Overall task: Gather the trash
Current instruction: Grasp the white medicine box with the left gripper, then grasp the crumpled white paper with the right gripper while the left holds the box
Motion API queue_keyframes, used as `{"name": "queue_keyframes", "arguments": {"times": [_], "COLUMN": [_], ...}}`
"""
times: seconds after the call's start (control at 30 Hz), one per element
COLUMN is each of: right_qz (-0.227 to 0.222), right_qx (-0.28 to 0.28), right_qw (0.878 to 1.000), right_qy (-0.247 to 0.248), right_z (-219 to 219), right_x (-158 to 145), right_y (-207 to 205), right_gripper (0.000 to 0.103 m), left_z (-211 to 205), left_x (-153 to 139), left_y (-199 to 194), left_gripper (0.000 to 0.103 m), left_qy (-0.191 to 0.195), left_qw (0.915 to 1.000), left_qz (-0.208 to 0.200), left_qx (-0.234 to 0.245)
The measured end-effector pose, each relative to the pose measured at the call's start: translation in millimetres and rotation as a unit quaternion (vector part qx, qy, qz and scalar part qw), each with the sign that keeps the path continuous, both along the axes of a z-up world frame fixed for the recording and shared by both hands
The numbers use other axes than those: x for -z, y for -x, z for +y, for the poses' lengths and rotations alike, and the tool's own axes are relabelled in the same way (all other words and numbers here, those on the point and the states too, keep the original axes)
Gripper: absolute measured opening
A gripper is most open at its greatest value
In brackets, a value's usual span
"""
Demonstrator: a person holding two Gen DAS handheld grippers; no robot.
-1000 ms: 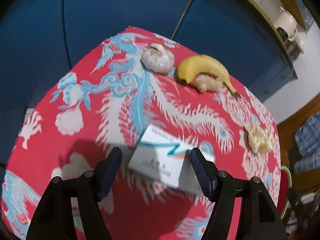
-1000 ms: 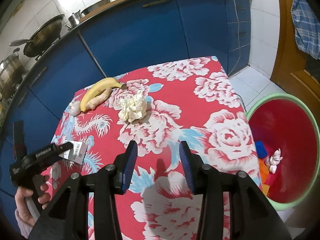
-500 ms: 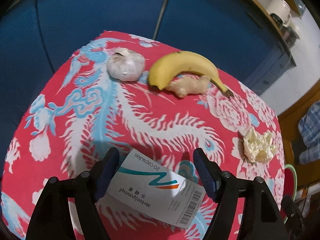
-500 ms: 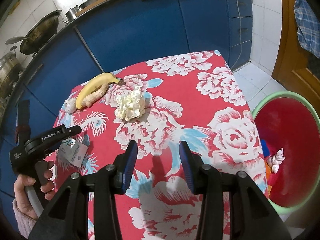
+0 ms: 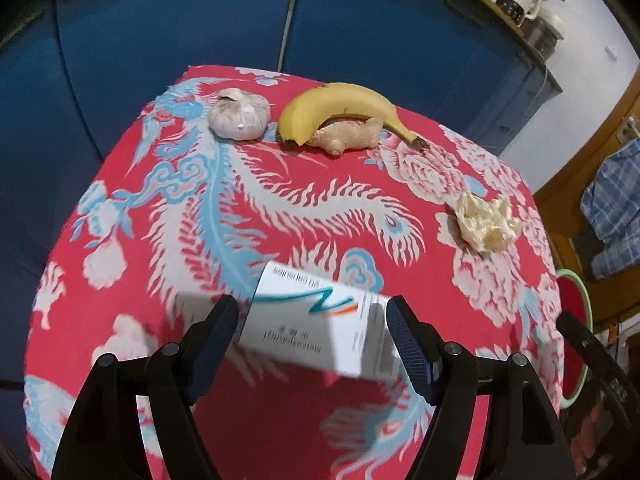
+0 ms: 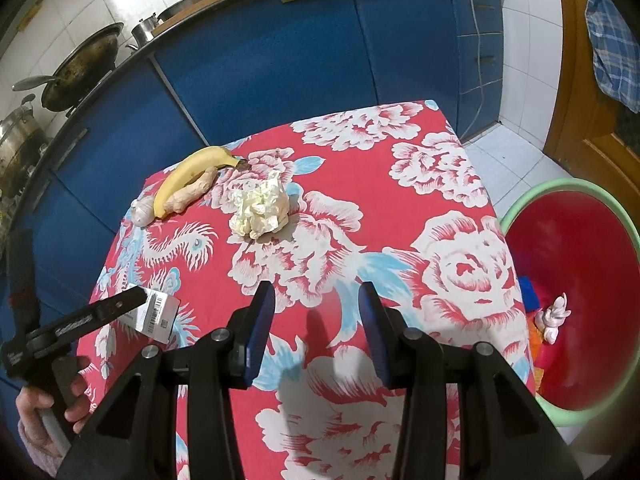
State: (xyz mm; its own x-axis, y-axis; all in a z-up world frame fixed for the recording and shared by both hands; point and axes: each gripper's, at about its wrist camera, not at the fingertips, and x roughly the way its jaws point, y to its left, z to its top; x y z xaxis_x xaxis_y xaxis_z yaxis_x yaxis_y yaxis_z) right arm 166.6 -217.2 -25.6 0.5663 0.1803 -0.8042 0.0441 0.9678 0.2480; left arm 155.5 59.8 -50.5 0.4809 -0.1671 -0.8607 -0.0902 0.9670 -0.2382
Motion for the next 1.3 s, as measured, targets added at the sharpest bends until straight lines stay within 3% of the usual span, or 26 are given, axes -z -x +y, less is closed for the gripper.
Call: {"name": "queue_keyframes", "arguments": {"times": [0.3, 0.57, 0.9, 1.3], "right_qz": [0.001, 0.0, 0.006, 0.0], "right_qx": [-0.004, -0.006, -0.003, -0.003], "right_qw": [1.0, 1.0, 1.0, 1.0], "right_qy": [-0.001, 0.002, 0.001, -0.007], "right_z": [3.2, 4.4, 3.0, 8.2], "right_x": [1.5, 0.4, 5.1, 8.4], "right_y": [1.7, 3.2, -1.2, -12.9], "right_gripper": [0.045, 0.045, 0.045, 0.045], "left_z": [10.5, 10.6, -12.4, -55.0], "left_x": [-4.8, 8.6, 15.5, 20.2], "left_y": [22.4, -0.3, -37.0, -28.0], "left_gripper": [0.077, 0.077, 0.077, 0.077], "left_qy": [0.09, 0.09, 0.039, -0.052], "left_qw": [0.9958, 0.9954, 0.9988, 0.9976], "left_qz": [0.017, 0.024, 0.028, 0.008], "left_qx": [-0.007, -0.022, -0.012, 0.045]}}
